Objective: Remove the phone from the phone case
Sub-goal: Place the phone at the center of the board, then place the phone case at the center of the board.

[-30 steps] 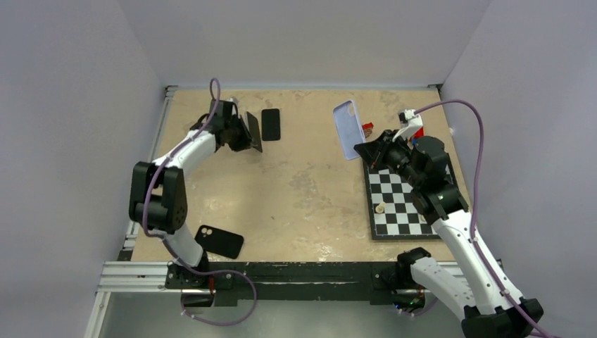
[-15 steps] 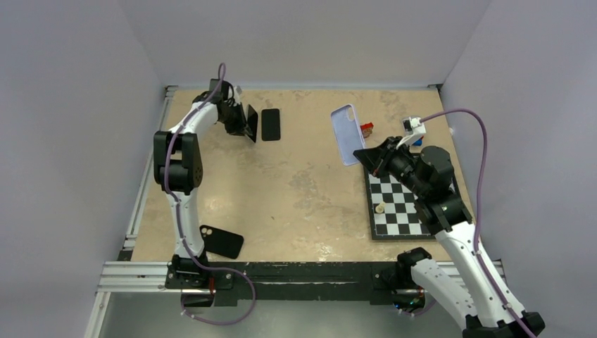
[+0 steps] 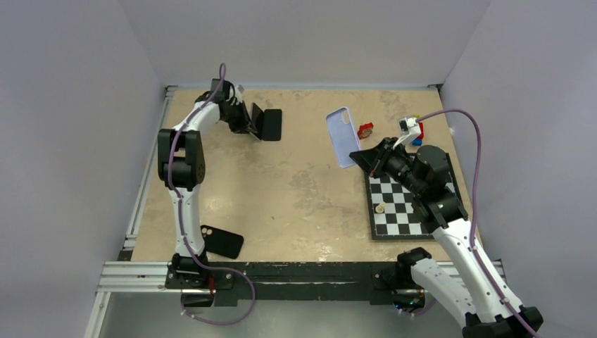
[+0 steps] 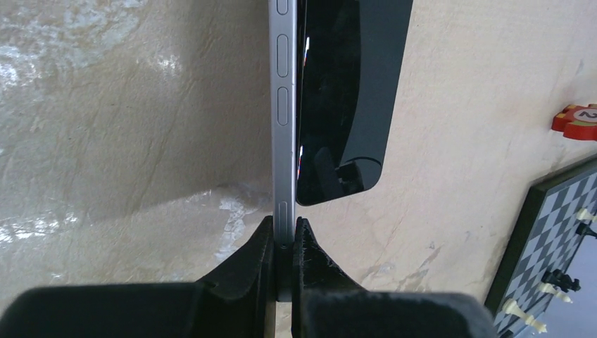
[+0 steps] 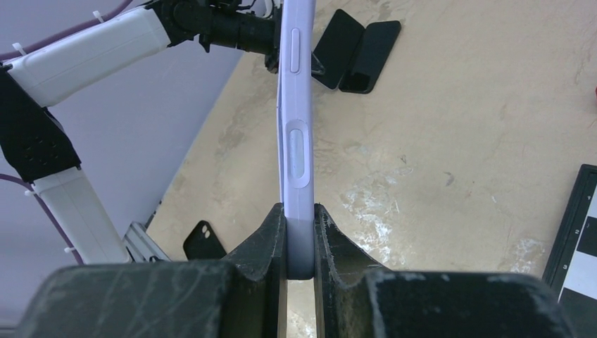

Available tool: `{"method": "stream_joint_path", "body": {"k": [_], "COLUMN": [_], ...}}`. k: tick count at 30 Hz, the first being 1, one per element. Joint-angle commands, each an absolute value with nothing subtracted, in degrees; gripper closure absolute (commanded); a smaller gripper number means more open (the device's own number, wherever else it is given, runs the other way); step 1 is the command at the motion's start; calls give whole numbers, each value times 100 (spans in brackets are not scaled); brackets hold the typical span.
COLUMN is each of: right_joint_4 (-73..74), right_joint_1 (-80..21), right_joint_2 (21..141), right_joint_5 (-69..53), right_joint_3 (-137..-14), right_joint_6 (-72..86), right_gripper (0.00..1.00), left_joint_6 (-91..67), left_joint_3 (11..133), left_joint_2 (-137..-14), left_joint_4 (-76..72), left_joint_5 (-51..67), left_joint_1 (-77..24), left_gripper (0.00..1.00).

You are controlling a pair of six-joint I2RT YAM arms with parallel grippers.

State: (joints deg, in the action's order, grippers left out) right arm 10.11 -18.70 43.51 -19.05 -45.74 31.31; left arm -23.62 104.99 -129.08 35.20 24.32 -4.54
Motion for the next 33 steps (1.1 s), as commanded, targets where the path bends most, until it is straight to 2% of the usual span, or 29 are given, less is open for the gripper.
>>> {"method": "stream_joint_path", "body": {"k": [1,9,13,15,21,22,28,33], "right_joint_4": [551,494,467,466,553,569,771,795], "right_joint_1": [-1872,-1865,-1868,-1872,-1870,-1870,-1868,-1912], "right_joint_2": [4378,4410,4451,4470,4546,4585,5075,6288], "right_joint_5": [-2089,-2131,-2170,-2177,-2130,-2127,-1979,-2249], "right_joint_3": [-4574,-4510,-4477,-4474,-4463,-4467,-4547,-4717], "right_joint_6": [3262,3313,3322,3327,3320,3323,3401,3263], "right_gripper": [100,100,100,100,100,100,100,100], "left_joint_6": [-2669,-2777,-2789,-2761,-2698,-2695,-3121,-3869], "left_joint_3": [10429,10344,10404,10459,10666,10732,10648,9116], "left_joint_2": [-12915,-12946,-12946,-12953,-12847,-12816,-12052,-9943], "left_joint_4": [3161,3222,3306,3374,3748,3860,4517,3772], "left_joint_5": [2768,2503,2399,2349,1872,1742,367,18], "left_joint_1": [-444,-439,-432,-431,-436,-431,-431,-439], "left_gripper": [92,63,44,29,3,0,0,0]}}
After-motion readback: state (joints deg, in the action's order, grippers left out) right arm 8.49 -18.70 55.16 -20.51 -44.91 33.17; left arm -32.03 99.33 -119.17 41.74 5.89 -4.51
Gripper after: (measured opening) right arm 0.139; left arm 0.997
